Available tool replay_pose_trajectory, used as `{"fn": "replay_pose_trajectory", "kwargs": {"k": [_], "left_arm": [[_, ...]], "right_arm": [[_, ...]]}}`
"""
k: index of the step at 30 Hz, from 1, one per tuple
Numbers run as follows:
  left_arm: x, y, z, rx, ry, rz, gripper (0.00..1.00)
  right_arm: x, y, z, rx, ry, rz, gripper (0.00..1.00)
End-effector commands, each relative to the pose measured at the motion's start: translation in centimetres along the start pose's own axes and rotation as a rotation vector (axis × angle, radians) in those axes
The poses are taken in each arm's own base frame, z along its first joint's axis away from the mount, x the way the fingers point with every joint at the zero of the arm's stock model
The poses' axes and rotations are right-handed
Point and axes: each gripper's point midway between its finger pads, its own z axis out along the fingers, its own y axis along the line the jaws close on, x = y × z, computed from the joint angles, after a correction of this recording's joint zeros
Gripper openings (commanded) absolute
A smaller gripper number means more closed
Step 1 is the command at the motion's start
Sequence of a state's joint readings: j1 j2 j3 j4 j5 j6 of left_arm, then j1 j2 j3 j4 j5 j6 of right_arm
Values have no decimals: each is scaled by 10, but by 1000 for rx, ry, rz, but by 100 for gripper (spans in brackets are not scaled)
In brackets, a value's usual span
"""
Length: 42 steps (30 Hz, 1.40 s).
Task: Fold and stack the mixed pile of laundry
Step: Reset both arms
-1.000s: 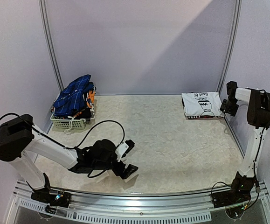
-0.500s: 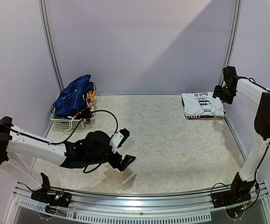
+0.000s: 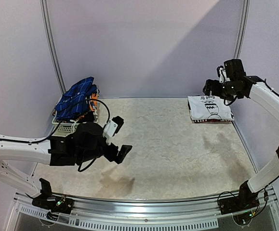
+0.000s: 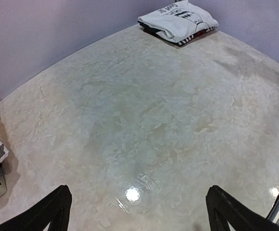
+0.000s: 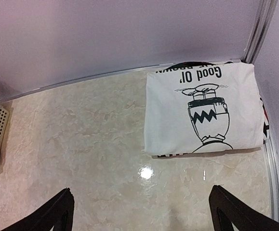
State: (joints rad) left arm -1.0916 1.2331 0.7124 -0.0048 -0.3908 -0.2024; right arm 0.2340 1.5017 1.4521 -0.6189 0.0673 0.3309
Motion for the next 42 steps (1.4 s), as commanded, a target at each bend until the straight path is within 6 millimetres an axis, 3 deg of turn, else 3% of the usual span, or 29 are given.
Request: {"fn": "replay_pose_trajectory", "kwargs": {"k": [1, 6, 10, 17, 26, 32, 37, 42], "left_arm": [[-9, 25, -18, -110, 9, 34, 99], [-21, 45, -39, -185, -18, 37, 100], [-26, 65, -59, -265, -36, 27, 100], [-27, 96, -95, -377, -73, -12, 100], [-14, 138, -130, -584, -62, -35, 100], [6, 162, -138, -687, -41, -77, 100], [14, 165, -136, -659, -42, -105, 100], [14, 164, -133, -649, -45, -107, 100]], "right_arm": [[11, 26, -30, -121, -26, -39, 99], [27, 53, -67, -303, -64, -64, 99], [38, 57, -100, -398, -123, -37, 99], [75, 54, -125, -505, -150, 8, 99], [116, 29, -129, -468, -161, 42, 99], [142, 5, -119, -409, -203, 132, 99], [159, -6, -113, -404, -225, 193, 99], [160, -5, -117, -423, -247, 180, 99]]}}
